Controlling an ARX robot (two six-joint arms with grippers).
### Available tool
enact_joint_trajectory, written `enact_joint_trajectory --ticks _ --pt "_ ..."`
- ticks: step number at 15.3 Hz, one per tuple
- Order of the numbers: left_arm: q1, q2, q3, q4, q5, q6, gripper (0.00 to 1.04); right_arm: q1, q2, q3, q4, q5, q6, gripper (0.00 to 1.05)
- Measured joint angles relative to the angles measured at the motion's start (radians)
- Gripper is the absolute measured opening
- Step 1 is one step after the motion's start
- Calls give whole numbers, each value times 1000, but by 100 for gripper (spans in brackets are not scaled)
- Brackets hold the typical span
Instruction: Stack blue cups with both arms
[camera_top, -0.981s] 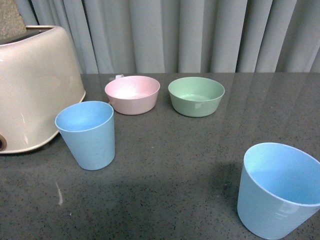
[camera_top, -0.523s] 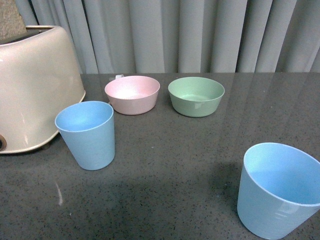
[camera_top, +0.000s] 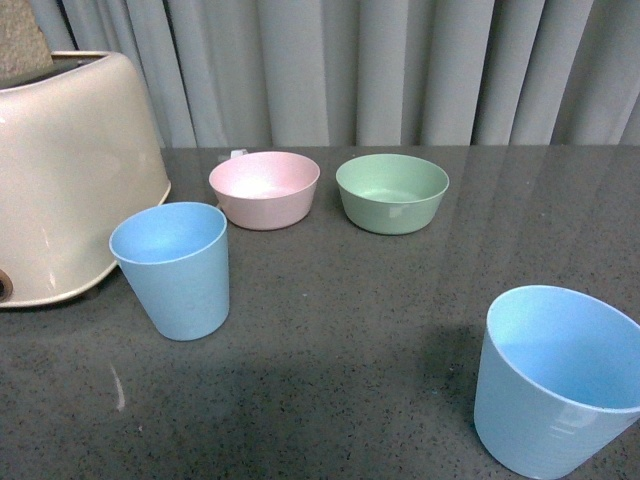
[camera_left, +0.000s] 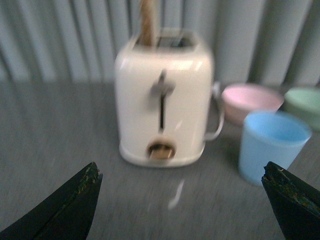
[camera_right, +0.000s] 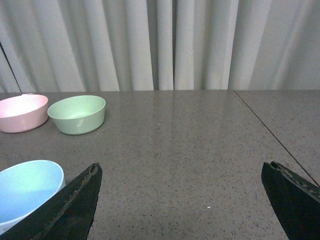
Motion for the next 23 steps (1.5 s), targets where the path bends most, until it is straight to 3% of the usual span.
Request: enact_joint_trajectory --ticks 3,4,5,6,8,11,14,23 --pt "-180 154 97 -127 -245 -102 98 0 0 0 0 1 0 98" --pt "-174 293 241 53 -201 -87 98 0 0 0 0 2 0 98" --pt "-35 688 407 333 83 40 98 0 0 0 0 2 0 98" --pt "-37 824 502 354 188 87 98 0 0 0 -1 2 0 98" --pt "-120 1027 645 229 360 212 98 0 0 0 0 2 0 98" --pt "-193 1139 739 2 503 425 98 0 0 0 0 2 0 98" --pt "-202 1254 789 -135 490 593 98 0 0 0 0 2 0 98" --pt "-178 1505 894 -185 397 872 98 0 0 0 0 2 0 98"
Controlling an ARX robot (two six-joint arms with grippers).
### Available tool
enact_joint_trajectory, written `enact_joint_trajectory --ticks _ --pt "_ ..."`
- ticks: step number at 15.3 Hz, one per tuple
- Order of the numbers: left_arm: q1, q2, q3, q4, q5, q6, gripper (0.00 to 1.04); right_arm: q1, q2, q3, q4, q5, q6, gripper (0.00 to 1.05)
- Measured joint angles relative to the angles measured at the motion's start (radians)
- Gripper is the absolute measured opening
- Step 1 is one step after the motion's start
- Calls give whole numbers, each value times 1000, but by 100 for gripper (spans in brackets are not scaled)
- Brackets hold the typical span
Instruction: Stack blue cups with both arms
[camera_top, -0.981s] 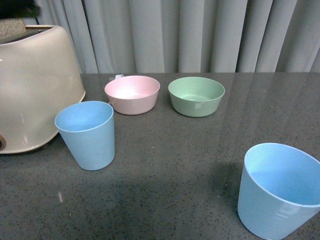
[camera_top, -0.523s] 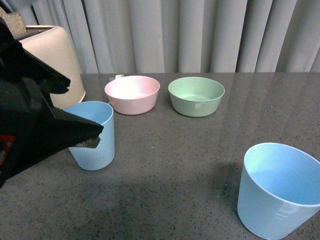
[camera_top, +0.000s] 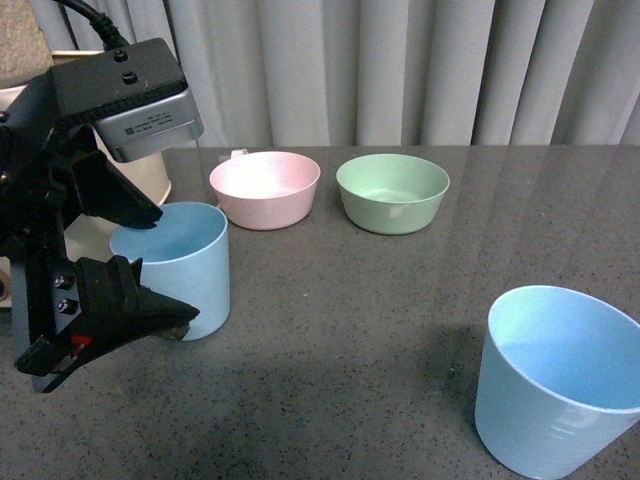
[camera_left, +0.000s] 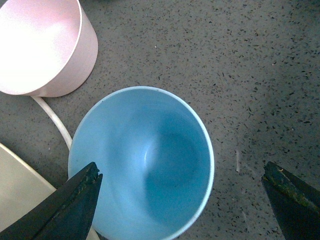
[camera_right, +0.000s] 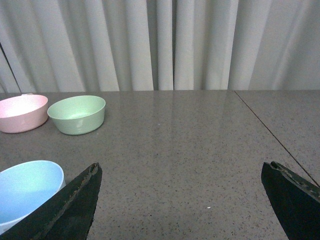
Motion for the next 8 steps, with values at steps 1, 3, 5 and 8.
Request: enact_joint_trajectory --ticks 1,3,5,8 --pt "2 29 15 -5 6 2 98 0 0 0 0 0 0 98" --pt "-5 44 27 -10 24 0 89 0 0 0 0 0 0 98" --pt "-13 56 51 -10 30 0 62 0 0 0 0 0 0 98" --pt "-18 72 59 -32 48 -3 26 0 0 0 0 0 0 98"
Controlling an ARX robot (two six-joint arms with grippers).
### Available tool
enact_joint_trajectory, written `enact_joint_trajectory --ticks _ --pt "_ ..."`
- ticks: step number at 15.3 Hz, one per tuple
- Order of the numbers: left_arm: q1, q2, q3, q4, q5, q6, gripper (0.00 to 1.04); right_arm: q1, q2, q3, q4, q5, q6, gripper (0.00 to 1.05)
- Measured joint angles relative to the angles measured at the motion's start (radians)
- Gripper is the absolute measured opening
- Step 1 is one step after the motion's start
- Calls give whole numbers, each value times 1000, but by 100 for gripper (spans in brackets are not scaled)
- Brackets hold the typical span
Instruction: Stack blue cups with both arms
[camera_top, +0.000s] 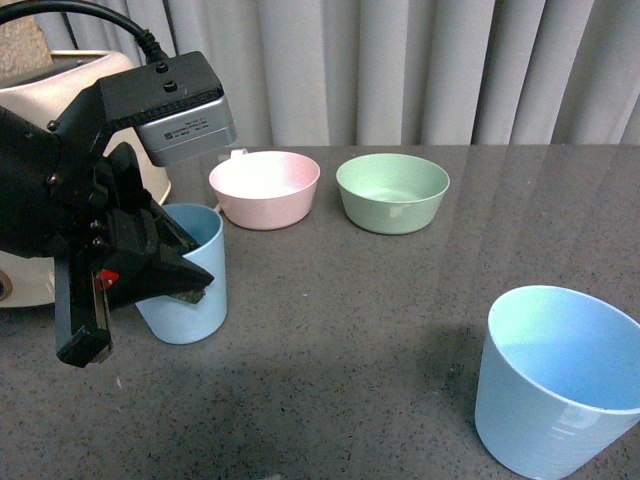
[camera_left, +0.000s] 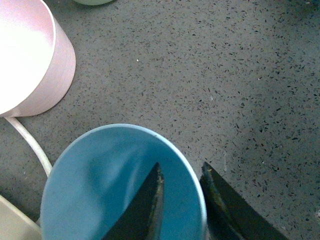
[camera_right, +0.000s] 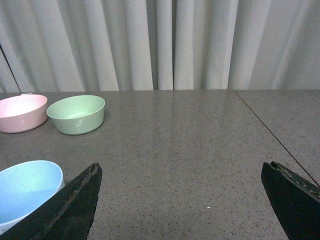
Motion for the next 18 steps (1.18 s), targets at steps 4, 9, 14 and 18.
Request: enact_joint_trajectory --ticks 4,9,14,18 --pt "-4 0 12 -27 14 -5 2 0 0 0 0 0 0 98" --pt "-145 -135 14 -104 25 2 2 0 0 0 0 0 0 98" --pt "-278 -149 4 -219 27 2 2 0 0 0 0 0 0 98" --pt "-336 -133 0 -225 21 -9 2 0 0 0 0 0 0 98"
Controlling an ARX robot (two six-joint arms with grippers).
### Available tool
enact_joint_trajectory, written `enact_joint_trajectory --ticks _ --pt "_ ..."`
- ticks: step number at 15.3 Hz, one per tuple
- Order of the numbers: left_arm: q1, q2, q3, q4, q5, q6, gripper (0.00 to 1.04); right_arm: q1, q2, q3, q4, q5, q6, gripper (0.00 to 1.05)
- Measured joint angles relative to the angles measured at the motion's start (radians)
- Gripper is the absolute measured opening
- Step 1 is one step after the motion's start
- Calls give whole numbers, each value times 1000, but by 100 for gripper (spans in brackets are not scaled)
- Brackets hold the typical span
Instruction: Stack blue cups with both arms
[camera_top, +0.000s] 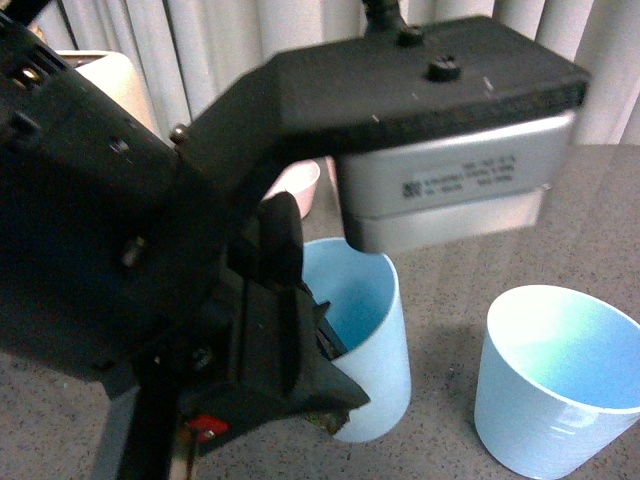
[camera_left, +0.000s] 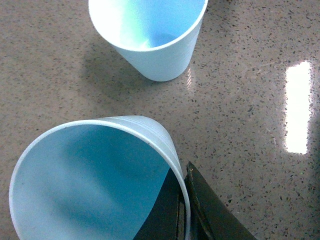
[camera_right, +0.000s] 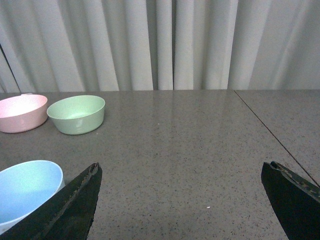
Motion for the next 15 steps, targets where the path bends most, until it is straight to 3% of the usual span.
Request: enact_joint_trajectory --ticks 9,10,15 --pt "-44 59 -3 -9 -48 14 2 0 0 0 0 0 0 98" --pt "-46 59 -3 -9 -59 18 7 0 0 0 0 0 0 98" --pt "-48 59 -3 -20 -62 43 56 0 0 0 0 0 0 98"
